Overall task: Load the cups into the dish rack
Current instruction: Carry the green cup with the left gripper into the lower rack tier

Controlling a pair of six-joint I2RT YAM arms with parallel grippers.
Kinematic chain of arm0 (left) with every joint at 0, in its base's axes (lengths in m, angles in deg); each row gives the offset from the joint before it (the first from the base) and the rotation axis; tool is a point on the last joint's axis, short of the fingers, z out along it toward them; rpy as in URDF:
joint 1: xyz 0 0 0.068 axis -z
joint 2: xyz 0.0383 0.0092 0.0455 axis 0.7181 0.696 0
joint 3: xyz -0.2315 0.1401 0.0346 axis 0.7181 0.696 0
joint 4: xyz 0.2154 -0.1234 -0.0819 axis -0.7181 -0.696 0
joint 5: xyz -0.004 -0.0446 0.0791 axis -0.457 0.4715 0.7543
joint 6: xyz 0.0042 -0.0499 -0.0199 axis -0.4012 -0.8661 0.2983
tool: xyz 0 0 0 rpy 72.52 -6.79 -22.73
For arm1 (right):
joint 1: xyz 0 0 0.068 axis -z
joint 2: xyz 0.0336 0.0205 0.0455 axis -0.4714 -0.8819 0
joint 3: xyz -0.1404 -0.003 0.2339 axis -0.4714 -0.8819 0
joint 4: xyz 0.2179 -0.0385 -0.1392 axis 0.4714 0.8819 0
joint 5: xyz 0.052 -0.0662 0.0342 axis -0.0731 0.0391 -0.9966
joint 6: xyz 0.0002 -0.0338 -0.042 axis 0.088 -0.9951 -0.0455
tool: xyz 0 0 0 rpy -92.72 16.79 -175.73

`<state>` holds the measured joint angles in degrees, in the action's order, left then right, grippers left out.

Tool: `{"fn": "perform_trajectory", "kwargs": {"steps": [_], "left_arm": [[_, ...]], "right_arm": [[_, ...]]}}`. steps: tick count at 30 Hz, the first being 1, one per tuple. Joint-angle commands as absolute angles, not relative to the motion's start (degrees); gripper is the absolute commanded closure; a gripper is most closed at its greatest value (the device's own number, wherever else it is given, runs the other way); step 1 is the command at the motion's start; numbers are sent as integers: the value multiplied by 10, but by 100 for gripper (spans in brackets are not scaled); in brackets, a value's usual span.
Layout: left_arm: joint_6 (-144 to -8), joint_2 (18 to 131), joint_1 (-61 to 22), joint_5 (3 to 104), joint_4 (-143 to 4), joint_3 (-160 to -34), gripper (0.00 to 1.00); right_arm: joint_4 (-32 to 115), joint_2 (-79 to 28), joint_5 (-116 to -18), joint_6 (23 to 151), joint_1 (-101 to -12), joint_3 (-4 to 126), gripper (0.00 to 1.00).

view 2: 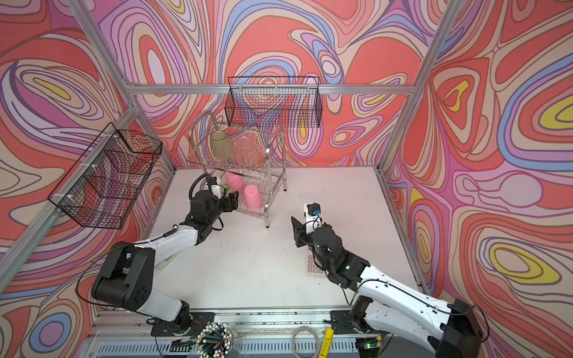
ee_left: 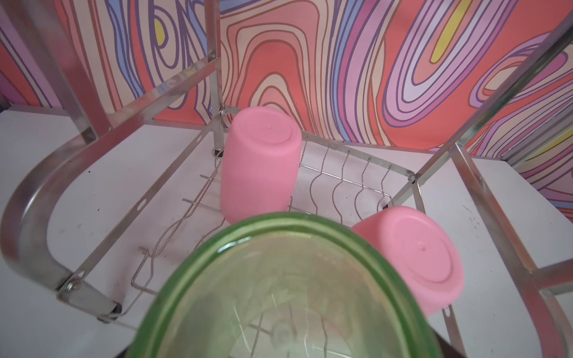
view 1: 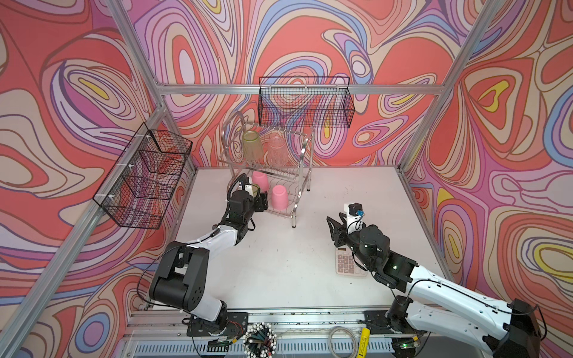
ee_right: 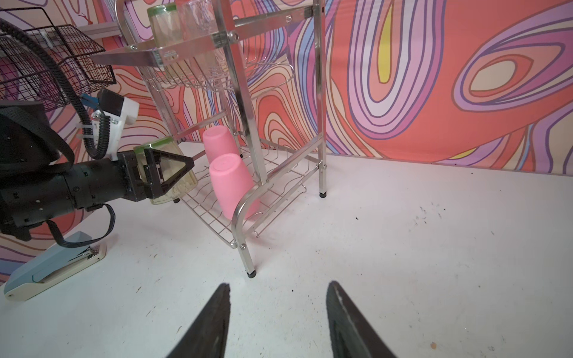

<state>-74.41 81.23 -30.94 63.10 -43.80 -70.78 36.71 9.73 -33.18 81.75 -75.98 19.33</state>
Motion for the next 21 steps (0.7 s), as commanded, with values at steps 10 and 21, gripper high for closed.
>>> {"fn": "perform_trajectory", "kwargs": {"steps": [10, 21], "left_arm": [[-679, 876, -308, 637, -361, -751, 34], [-664, 915, -308, 649, -327, -764, 33]], "right_arm": [[338, 80, -369, 820, -734, 179, 48], [330, 65, -384, 828, -720, 175, 49]]}}
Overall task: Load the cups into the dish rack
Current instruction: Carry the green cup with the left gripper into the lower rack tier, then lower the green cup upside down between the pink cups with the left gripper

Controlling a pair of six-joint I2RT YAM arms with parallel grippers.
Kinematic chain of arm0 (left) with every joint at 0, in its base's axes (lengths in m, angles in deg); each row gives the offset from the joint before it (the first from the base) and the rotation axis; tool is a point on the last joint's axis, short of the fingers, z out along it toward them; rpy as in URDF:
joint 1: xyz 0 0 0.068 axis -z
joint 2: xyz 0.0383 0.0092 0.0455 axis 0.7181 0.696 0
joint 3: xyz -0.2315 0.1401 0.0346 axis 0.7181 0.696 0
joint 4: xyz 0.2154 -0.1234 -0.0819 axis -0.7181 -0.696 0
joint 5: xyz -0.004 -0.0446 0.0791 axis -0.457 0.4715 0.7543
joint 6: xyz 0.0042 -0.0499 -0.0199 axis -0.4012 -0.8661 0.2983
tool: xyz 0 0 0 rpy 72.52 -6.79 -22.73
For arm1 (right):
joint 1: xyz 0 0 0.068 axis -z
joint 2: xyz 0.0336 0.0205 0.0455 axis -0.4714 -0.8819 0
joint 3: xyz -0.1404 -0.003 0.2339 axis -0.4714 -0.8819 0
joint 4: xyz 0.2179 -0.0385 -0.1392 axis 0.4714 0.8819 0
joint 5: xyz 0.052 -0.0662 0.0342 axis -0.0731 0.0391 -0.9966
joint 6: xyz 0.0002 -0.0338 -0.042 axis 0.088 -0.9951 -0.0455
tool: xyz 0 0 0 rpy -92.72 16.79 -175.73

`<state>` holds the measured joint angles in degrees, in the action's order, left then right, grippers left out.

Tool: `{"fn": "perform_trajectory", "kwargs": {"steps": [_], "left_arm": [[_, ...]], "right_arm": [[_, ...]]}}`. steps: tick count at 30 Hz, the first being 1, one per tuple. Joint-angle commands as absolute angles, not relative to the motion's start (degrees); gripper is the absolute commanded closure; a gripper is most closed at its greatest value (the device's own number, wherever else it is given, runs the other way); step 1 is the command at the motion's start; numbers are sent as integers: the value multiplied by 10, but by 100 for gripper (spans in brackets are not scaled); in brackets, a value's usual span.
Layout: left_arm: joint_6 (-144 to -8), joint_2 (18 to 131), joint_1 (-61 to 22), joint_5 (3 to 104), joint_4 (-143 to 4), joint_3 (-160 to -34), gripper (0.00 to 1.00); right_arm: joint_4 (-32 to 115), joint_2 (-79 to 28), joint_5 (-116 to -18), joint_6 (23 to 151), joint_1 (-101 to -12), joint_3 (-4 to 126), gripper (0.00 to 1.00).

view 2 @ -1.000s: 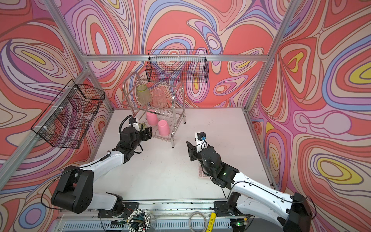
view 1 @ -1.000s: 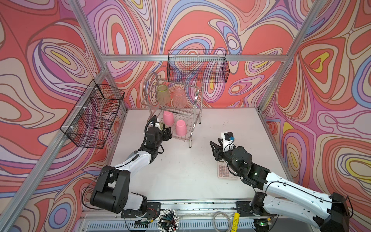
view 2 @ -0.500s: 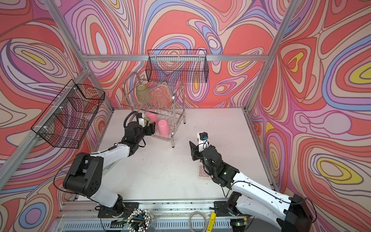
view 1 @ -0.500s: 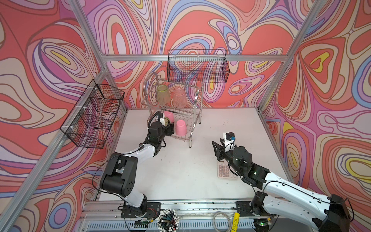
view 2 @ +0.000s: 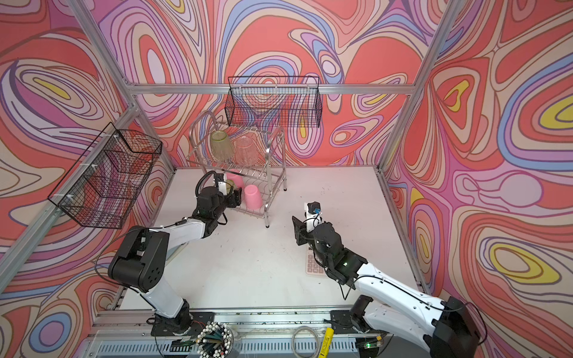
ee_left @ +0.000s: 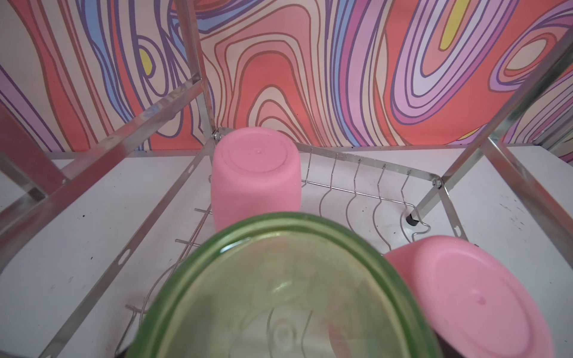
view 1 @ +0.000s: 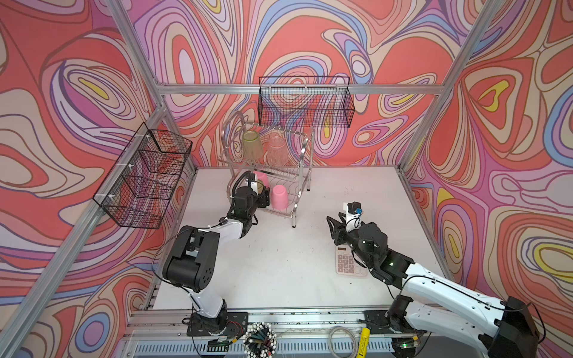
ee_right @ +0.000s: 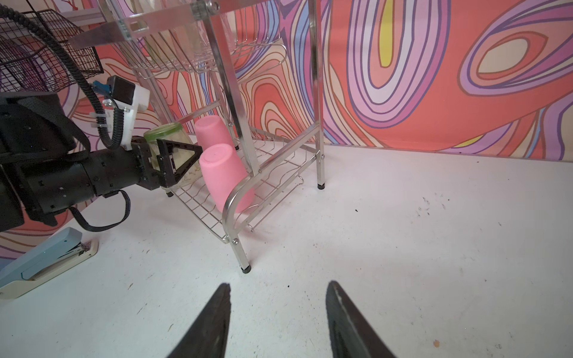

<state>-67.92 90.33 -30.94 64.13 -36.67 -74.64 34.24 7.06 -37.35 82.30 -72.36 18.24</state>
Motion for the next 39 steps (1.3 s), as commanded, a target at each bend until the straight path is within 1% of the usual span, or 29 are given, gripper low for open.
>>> {"fn": "perform_trajectory", "kwargs": {"steps": [1, 18, 39], "left_arm": [[-662, 919, -308, 648, -326, -765, 33], [-618, 972, -315, 647, -269, -780, 31], [-638, 1010, -323, 628, -230, -793, 28]], "right_arm": [[330, 64, -385, 828, -719, 175, 49], [316, 39, -399, 829, -710, 176, 49], [296, 12, -413, 830, -698, 175, 49]]}}
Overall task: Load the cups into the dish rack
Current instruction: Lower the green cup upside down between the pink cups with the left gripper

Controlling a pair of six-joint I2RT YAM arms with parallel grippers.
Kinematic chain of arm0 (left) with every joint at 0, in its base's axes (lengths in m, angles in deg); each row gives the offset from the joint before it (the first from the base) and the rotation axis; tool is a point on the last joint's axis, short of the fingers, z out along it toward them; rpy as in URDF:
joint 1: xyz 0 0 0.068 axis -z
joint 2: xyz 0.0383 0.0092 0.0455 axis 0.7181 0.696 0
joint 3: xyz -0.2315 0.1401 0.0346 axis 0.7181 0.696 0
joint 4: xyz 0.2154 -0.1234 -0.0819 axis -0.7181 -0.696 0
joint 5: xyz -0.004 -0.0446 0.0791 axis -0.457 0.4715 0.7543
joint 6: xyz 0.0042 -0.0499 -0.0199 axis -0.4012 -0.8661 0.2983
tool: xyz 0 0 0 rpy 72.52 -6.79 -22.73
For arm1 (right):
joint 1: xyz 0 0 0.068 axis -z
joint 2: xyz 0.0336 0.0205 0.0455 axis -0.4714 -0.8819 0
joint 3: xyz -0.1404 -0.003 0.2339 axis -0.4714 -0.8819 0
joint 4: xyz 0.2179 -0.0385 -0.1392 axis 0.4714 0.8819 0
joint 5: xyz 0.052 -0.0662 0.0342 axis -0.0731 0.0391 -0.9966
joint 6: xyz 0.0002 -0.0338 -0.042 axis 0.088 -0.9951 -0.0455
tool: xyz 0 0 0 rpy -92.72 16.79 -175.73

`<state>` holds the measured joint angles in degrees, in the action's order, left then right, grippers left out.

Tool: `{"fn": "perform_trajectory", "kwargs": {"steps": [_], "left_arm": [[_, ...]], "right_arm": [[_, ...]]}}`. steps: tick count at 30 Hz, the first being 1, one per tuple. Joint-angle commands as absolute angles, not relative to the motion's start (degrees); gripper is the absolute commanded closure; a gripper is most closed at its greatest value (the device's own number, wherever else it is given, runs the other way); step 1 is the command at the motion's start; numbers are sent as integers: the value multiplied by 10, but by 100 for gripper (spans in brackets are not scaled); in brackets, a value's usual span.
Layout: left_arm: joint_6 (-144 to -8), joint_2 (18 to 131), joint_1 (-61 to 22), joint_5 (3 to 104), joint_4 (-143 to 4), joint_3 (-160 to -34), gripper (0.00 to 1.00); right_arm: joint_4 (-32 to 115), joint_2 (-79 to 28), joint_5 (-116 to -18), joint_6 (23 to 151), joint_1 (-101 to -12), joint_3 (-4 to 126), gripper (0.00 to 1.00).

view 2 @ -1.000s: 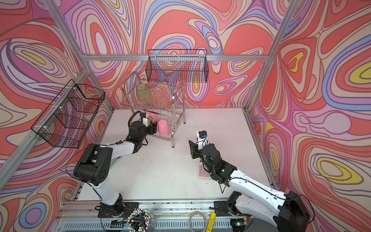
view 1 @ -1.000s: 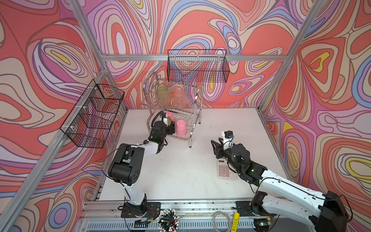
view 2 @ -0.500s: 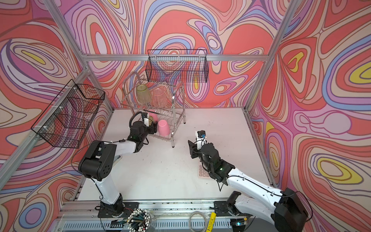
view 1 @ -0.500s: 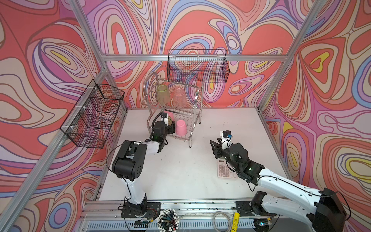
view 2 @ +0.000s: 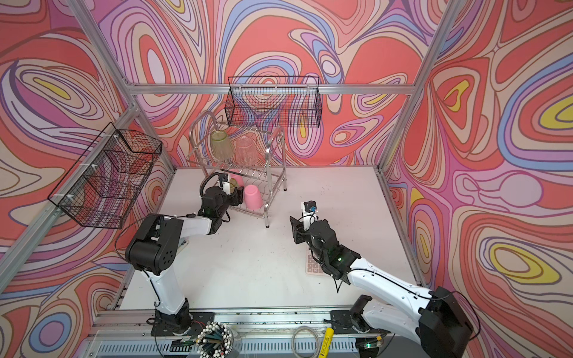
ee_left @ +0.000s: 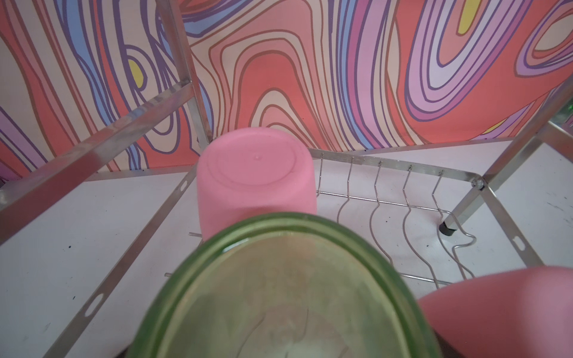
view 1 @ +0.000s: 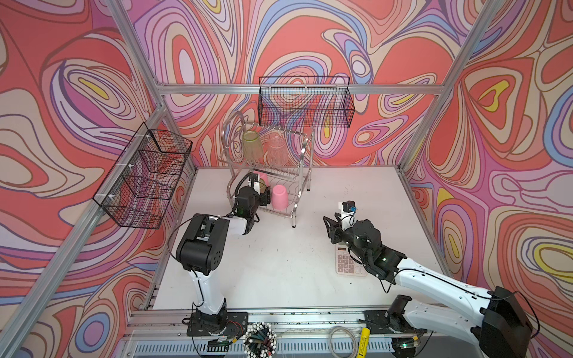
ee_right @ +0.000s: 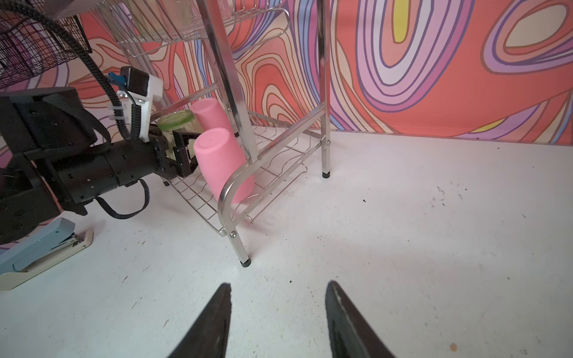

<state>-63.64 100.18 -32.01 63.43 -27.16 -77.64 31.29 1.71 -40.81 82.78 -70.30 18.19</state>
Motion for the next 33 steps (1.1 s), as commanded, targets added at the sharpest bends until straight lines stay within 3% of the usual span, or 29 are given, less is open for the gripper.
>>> {"fn": "perform_trajectory", "kwargs": {"steps": [1, 33], "left_arm": [[-639, 1011, -322, 628, -228, -793, 28], [-648, 1057, -323, 612, -215, -805, 19]], "right_arm": [[295, 10, -413, 831, -697, 175, 49], [270, -27, -429, 834, -679, 173, 49]]}}
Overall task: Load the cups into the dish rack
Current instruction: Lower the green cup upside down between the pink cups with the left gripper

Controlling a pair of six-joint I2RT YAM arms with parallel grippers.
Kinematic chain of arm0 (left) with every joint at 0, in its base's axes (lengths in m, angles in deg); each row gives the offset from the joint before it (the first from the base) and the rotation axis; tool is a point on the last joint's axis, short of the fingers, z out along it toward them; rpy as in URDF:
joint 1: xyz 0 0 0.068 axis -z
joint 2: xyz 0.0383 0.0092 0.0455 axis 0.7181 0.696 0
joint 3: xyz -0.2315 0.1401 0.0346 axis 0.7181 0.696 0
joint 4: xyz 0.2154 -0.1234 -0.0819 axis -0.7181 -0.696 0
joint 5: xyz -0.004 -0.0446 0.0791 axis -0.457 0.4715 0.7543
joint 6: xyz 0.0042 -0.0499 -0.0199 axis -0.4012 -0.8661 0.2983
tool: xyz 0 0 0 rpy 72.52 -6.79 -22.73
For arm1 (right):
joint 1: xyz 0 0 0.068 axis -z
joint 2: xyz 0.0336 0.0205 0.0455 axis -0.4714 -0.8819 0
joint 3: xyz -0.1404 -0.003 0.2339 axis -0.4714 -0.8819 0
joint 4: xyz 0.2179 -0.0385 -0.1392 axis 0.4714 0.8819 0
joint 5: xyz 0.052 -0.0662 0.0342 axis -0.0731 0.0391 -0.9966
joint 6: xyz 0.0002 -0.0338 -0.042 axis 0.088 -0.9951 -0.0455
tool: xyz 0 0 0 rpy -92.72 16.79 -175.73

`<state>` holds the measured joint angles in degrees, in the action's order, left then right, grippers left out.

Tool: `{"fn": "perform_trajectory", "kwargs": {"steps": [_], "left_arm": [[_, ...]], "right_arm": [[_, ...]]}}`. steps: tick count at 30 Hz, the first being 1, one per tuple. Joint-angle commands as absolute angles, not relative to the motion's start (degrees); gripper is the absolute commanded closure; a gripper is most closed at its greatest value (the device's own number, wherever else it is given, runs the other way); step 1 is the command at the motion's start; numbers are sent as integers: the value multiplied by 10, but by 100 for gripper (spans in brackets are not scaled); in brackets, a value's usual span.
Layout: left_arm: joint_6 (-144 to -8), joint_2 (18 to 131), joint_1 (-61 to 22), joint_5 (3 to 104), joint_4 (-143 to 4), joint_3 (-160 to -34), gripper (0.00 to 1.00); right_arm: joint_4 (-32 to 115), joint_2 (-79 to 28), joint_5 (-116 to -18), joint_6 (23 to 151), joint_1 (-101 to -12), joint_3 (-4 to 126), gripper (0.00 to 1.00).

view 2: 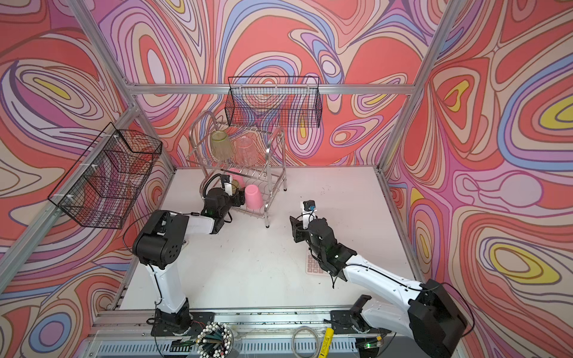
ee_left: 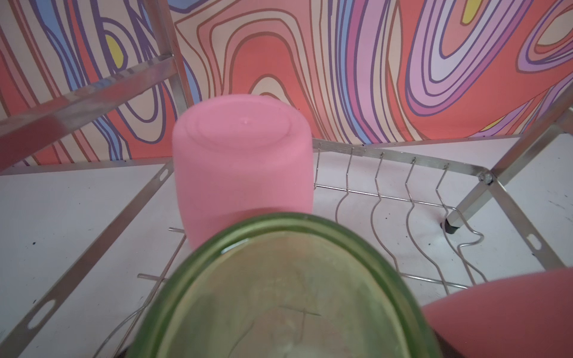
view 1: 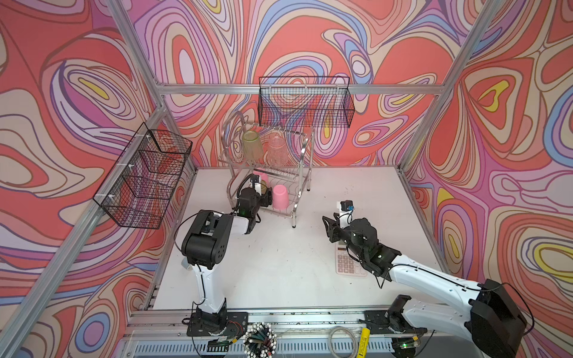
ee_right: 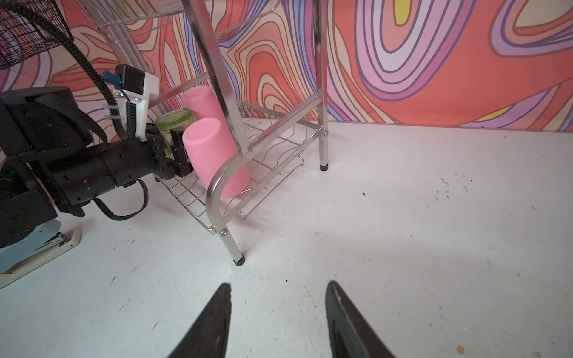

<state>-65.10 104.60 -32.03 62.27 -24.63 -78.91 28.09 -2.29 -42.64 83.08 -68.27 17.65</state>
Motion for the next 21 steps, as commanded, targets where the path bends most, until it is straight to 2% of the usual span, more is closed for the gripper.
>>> {"fn": "perform_trajectory", "kwargs": {"steps": [1, 15, 21], "left_arm": [[-649, 1058, -323, 612, -215, -805, 18], [-651, 1061, -323, 617, -216, -804, 10], [-652, 1061, -323, 620, -218, -805, 9]], "right_arm": [[270, -27, -428, 832, -679, 172, 49], [265, -36, -434, 832, -673, 175, 49], [264, -39, -438, 832, -670, 178, 49]]}}
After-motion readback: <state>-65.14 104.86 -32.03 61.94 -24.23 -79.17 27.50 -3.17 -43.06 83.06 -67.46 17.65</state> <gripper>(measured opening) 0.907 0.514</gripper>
